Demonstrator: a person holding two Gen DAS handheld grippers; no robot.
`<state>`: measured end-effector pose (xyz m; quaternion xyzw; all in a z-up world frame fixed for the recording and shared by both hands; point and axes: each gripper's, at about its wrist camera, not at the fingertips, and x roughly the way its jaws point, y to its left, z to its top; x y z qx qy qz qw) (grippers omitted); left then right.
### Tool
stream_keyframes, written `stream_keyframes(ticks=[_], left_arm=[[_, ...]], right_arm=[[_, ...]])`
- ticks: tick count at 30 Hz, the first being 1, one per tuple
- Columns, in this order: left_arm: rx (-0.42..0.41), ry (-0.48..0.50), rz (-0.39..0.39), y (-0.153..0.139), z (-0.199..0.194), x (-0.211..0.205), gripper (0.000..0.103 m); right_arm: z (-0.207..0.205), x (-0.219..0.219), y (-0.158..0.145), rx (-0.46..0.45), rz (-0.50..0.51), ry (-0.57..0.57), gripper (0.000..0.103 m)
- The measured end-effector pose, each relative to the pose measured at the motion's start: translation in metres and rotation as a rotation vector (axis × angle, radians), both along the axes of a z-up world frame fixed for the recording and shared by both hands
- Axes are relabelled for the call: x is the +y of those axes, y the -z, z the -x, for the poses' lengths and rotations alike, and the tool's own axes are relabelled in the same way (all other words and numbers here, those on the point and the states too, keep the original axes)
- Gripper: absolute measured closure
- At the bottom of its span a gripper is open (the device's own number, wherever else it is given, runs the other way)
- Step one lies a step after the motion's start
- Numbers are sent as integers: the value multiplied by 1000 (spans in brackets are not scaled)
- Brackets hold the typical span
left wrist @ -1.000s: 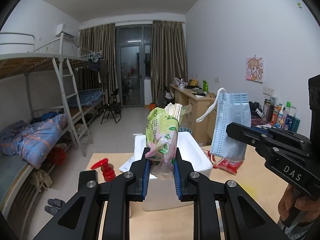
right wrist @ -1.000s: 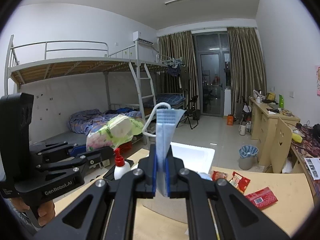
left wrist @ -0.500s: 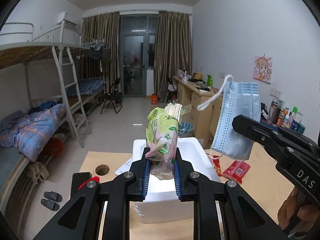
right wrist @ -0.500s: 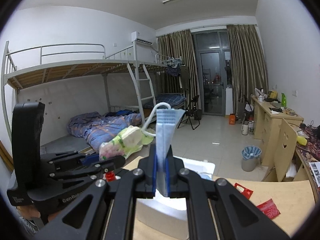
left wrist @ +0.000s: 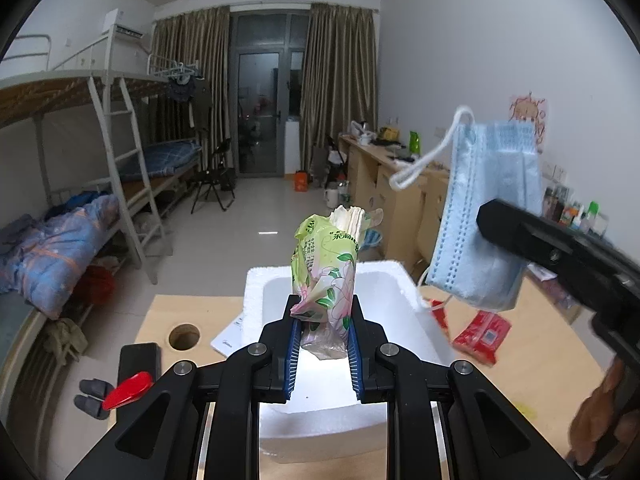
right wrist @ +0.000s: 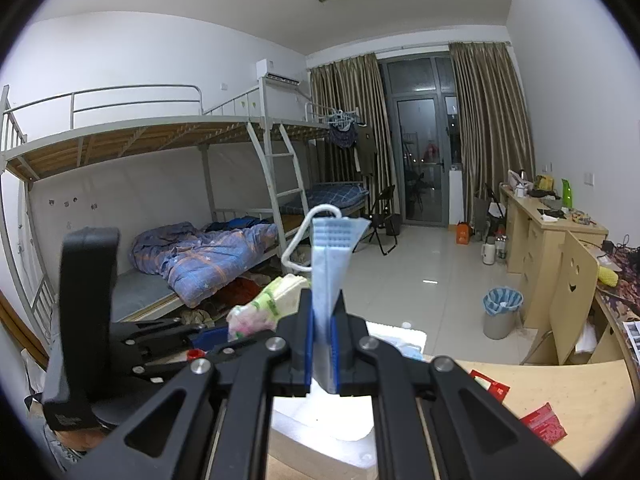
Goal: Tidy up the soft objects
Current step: 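Open the left tool to drop the tissue pack into the foam box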
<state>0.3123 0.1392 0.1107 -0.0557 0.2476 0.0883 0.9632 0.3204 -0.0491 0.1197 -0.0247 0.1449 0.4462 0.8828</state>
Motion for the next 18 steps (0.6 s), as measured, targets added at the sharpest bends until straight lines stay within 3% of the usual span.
stream_keyframes(ticks=[13,15,18], left_arm=[[61,9,-34,17,-15,-5,79],[62,-3,-53,16,-17,-7,73],[64,-13,-74,15,-16,-8,35]], right_arm=[[-7,1,-8,22,5,10,93],[-6,2,-8,20,6,11,93],[-7,1,-10,16,2,17,93]])
